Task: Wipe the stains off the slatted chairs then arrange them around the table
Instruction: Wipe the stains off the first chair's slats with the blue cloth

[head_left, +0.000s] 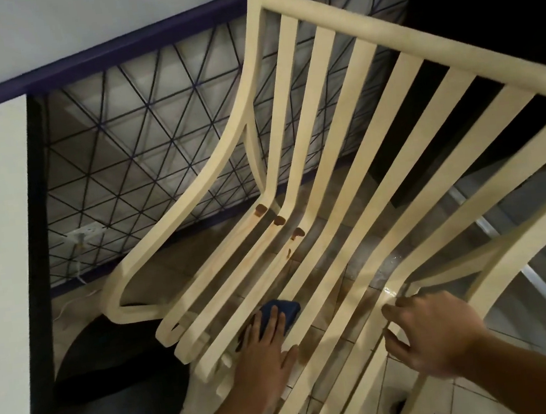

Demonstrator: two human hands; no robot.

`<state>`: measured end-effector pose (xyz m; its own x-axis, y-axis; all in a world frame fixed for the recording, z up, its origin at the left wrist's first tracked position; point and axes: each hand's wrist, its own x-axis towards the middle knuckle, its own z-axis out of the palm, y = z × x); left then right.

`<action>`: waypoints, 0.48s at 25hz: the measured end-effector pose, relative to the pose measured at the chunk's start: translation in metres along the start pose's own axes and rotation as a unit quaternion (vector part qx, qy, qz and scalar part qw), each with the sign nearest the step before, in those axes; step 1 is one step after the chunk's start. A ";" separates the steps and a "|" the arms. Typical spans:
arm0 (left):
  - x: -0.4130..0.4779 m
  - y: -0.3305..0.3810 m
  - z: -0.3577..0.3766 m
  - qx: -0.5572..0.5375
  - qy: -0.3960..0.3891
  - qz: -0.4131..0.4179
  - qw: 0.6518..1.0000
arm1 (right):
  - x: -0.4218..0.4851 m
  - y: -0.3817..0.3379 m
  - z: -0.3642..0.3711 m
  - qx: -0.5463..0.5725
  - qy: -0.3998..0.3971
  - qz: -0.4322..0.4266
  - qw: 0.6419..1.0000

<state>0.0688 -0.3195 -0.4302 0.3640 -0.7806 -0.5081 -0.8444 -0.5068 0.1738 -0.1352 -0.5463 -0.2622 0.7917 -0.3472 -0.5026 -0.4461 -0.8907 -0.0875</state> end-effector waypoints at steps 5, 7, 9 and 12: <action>0.044 0.028 -0.020 -0.023 -0.035 -0.001 0.999 | 0.002 0.005 0.006 0.006 0.009 -0.013 1.000; 0.067 0.046 -0.030 -0.029 -0.024 -0.004 0.999 | 0.002 0.007 0.008 0.019 0.012 -0.024 0.999; 0.089 0.063 -0.043 -0.050 -0.029 -0.004 0.998 | 0.003 0.008 0.008 0.036 0.006 -0.030 0.999; 0.128 0.084 -0.058 -0.075 -0.041 -0.003 0.996 | 0.004 0.011 0.007 0.037 -0.005 -0.037 0.999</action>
<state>0.0673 -0.4826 -0.4318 0.3307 -0.7475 -0.5761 -0.7718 -0.5656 0.2907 -0.1398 -0.5558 -0.2714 0.8195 -0.2787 -0.5008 -0.4167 -0.8897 -0.1868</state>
